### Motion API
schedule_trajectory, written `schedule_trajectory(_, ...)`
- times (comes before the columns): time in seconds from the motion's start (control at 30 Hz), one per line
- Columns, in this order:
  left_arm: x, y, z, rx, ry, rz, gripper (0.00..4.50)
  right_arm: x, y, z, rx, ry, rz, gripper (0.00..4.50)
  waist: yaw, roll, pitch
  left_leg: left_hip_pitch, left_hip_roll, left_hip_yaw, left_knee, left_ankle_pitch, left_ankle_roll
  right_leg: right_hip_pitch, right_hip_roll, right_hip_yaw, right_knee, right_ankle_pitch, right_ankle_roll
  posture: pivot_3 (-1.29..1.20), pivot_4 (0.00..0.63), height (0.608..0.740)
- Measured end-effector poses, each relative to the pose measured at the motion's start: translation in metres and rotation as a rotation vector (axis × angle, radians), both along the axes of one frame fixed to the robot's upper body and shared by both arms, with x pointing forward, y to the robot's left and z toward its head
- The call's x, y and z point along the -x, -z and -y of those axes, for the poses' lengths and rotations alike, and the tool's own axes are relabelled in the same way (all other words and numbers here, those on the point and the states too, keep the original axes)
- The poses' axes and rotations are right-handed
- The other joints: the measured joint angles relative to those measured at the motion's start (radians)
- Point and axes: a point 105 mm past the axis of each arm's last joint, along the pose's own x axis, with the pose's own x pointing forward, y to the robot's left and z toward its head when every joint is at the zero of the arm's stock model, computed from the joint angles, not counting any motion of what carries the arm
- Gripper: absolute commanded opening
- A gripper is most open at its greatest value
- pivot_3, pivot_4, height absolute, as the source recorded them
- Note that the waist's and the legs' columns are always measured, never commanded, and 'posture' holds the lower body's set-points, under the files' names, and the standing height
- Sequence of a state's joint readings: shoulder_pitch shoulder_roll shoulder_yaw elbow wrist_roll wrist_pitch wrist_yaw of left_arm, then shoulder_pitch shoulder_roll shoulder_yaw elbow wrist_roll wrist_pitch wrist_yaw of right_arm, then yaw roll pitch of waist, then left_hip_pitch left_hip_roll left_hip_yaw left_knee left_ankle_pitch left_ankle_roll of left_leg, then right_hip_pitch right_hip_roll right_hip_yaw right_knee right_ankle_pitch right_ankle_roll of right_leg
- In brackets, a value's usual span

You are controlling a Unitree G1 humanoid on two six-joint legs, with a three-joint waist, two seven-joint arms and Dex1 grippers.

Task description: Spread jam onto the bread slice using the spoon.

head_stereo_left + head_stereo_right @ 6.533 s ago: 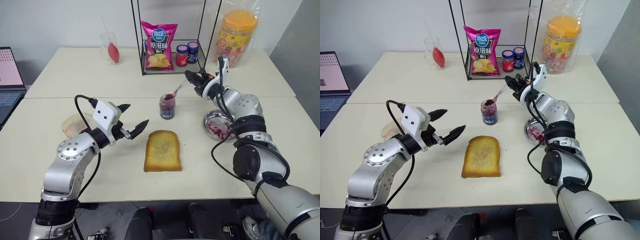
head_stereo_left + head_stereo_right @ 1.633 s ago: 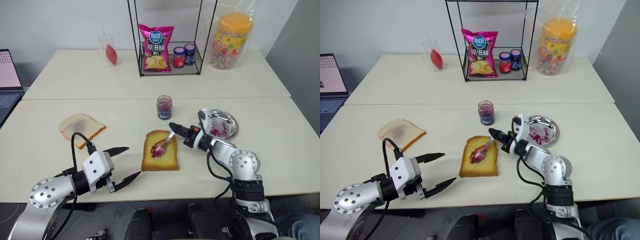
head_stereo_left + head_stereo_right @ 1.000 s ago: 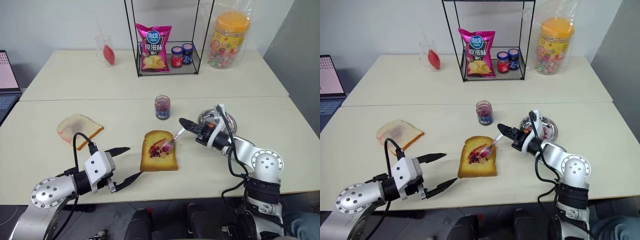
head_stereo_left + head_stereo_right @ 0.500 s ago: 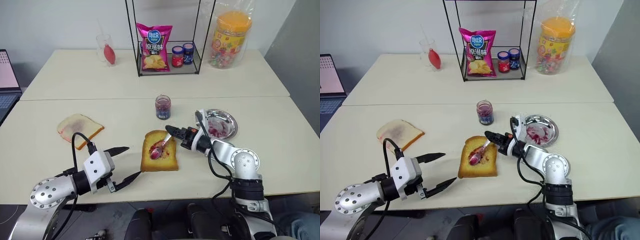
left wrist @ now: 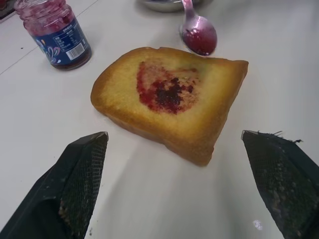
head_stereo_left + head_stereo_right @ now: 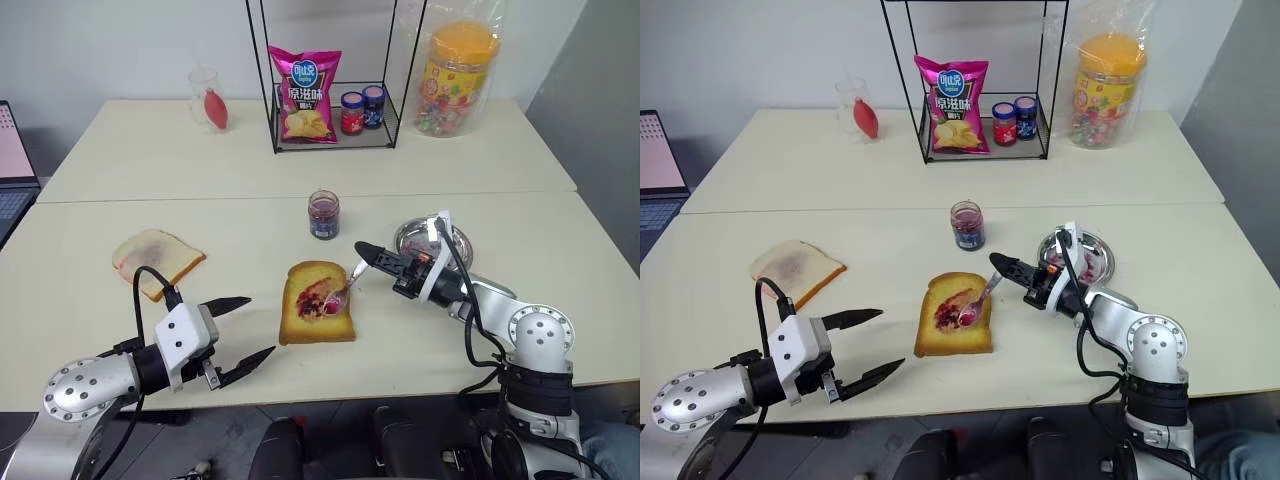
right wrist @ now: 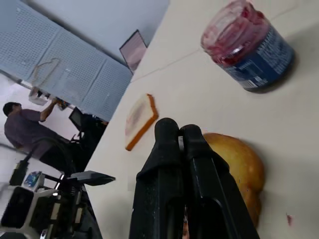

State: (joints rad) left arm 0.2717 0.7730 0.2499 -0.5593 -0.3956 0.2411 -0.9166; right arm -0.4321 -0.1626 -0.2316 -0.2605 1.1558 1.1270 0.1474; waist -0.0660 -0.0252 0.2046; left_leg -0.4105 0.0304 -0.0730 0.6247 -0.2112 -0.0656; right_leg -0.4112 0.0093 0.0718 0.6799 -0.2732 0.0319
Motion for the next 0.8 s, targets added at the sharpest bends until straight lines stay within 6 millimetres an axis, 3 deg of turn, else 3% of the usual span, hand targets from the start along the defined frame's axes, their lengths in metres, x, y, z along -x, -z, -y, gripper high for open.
schedule_trajectory(0.1, -0.006, -0.023, 0.012, 0.021, 0.05, 0.041, 4.5, -0.009, -0.02, 0.016, -0.016, 0.066, 0.072, 0.02, 0.008, 0.0, 0.0, 0.0, -0.001, 0.0, 0.002, 0.0, 0.0, 0.001, 0.0, 0.0, 0.0, 0.001, 0.001, 0.0, 0.15, 0.74)
schedule_trajectory(0.23, -0.013, -0.06, 0.035, 0.04, 0.16, 0.097, 4.5, -0.02, -0.036, 0.056, 0.007, 0.213, 0.131, 0.02, 0.012, 0.0, 0.0, -0.002, -0.001, 0.0, 0.003, 0.0, 0.0, 0.001, 0.0, 0.0, -0.002, 0.004, 0.007, 0.0, 0.15, 0.74)
schedule_trajectory(0.3, -0.013, -0.068, 0.046, 0.056, 0.212, 0.094, 4.5, -0.023, -0.038, 0.072, 0.017, 0.267, 0.14, 0.02, 0.009, 0.0, 0.0, -0.002, -0.001, 0.0, 0.002, 0.0, 0.0, 0.0, 0.0, 0.0, -0.002, 0.005, 0.008, 0.0, 0.15, 0.74)
schedule_trajectory(0.47, -0.019, -0.07, 0.073, 0.034, 0.338, 0.052, 4.5, -0.035, -0.031, 0.116, 0.052, 0.441, 0.13, 0.02, 0.008, 0.0, 0.001, -0.002, -0.001, 0.0, 0.002, 0.0, 0.0, 0.0, 0.001, 0.0, -0.001, 0.005, 0.008, 0.0, 0.15, 0.74)
schedule_trajectory(0.63, -0.04, -0.062, 0.097, 0.02, 0.376, 0.044, 4.5, -0.049, -0.007, 0.157, 0.086, 0.63, 0.104, 0.02, 0.008, 0.0, 0.0, -0.002, -0.001, 0.0, 0.003, 0.0, 0.0, 0.0, 0.001, 0.001, -0.001, 0.005, 0.009, 0.0, 0.15, 0.74)
schedule_trajectory(0.8, -0.051, -0.051, 0.107, 0.016, 0.378, 0.042, 4.5, -0.056, 0.011, 0.176, 0.108, 0.71, 0.084, 0.02, 0.005, 0.001, 0.001, -0.002, -0.001, 0.0, 0.002, 0.0, 0.0, 0.0, 0.002, 0.001, 0.0, 0.005, 0.009, 0.0, 0.15, 0.74)
